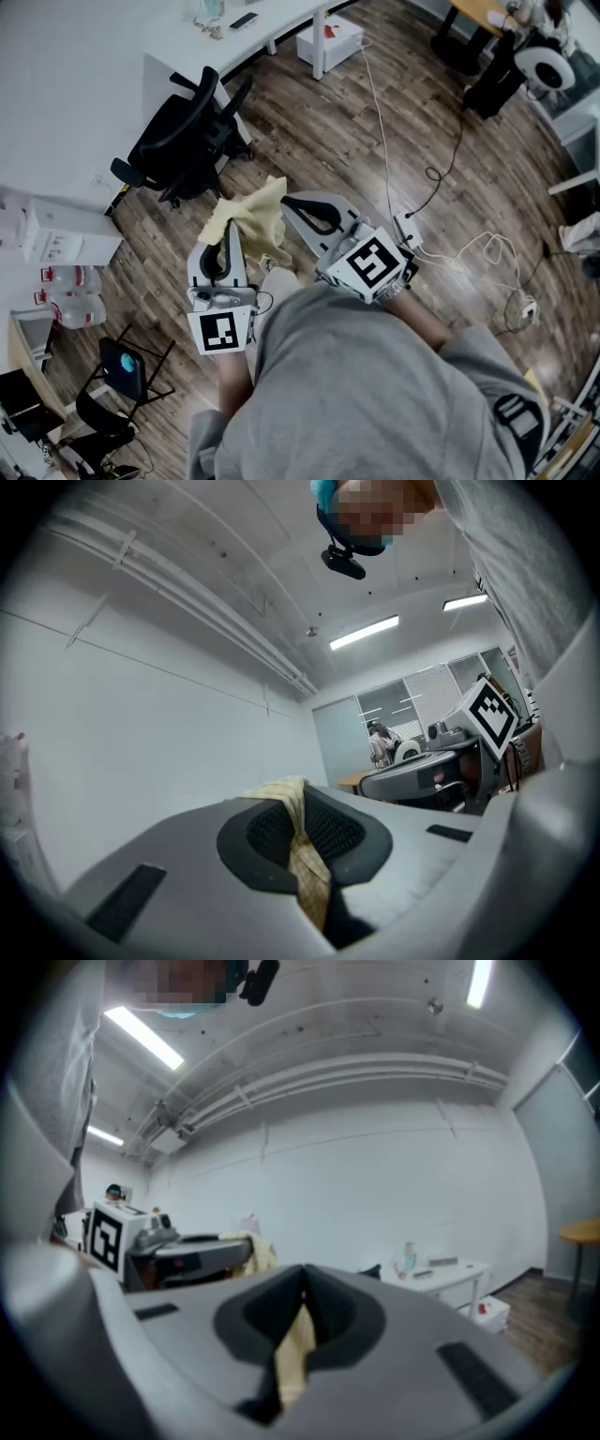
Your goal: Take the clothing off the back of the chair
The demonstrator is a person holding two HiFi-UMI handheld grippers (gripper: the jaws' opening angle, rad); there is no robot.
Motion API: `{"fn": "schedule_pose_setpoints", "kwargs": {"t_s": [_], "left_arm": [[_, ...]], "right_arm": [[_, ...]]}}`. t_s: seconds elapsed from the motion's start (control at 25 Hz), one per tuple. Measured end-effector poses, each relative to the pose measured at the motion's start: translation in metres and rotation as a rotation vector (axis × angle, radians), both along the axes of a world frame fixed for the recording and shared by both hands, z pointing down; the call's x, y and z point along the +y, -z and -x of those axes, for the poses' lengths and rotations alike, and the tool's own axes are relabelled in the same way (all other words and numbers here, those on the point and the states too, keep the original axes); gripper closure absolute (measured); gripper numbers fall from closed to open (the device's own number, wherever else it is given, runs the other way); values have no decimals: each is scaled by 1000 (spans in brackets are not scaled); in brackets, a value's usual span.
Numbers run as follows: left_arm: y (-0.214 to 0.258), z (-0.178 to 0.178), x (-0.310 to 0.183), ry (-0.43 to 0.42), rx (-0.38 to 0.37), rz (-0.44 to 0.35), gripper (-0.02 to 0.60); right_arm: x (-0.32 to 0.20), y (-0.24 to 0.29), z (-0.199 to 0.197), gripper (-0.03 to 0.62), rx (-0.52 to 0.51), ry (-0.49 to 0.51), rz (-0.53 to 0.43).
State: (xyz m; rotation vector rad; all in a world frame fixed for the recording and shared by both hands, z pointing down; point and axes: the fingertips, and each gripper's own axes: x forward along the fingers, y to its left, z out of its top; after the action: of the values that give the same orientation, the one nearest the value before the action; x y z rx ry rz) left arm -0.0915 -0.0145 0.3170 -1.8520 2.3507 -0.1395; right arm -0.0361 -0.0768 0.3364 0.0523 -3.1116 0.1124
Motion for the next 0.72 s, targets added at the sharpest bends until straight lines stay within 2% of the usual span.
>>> {"fn": "schedule_pose_setpoints", "kwargs": {"t_s": [0.72], "left_arm": [[-6, -3, -6, -14, 1, 25, 538]], "right_arm": [[-11, -12, -11, 560, 22, -31, 13]]}}
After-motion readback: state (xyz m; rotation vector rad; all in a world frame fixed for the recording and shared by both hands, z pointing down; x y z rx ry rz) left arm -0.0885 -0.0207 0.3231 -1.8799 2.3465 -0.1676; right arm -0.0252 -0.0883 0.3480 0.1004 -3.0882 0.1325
